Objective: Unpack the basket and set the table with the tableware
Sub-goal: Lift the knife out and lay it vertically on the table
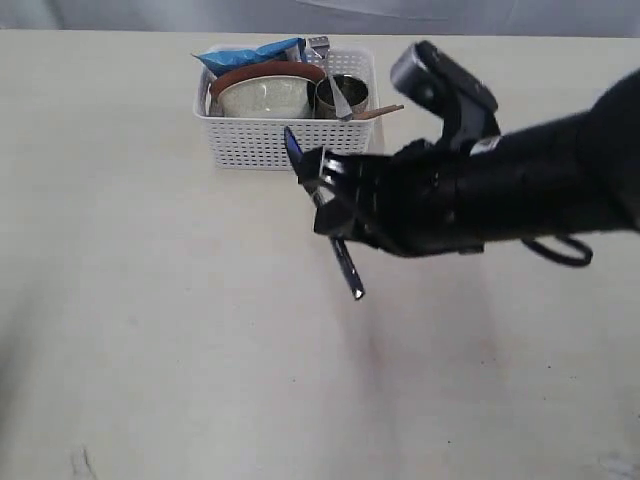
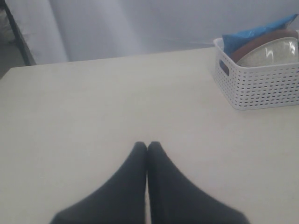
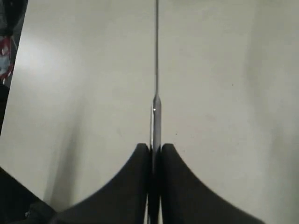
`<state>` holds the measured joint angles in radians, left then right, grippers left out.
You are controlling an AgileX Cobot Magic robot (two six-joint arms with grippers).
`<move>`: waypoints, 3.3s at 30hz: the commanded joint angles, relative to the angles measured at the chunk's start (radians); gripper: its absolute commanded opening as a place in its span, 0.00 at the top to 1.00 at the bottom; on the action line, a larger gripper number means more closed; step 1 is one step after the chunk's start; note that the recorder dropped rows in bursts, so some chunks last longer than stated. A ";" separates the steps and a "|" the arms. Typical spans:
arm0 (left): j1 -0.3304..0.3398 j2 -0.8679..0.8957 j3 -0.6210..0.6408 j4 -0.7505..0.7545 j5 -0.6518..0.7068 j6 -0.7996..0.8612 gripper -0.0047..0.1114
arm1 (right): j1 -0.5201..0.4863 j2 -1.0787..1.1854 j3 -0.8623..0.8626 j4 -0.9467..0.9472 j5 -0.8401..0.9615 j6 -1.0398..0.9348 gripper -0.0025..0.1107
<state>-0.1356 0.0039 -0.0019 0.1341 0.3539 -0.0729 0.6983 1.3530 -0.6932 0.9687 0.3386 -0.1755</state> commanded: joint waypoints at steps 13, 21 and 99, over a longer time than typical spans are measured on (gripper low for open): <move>-0.003 -0.004 0.002 0.000 -0.011 0.000 0.96 | 0.361 0.348 -0.006 0.365 -0.533 0.089 0.98; -0.003 -0.004 0.002 0.000 -0.011 0.000 0.96 | 0.361 0.484 -0.078 0.365 -0.469 0.100 0.98; -0.003 -0.004 0.002 0.000 -0.011 0.003 0.96 | 0.071 0.425 -0.350 -0.017 0.058 -0.182 0.68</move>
<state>-0.1356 0.0039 -0.0019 0.1341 0.3539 -0.0714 0.7808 1.8250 -0.9956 1.0992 0.3463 -0.3593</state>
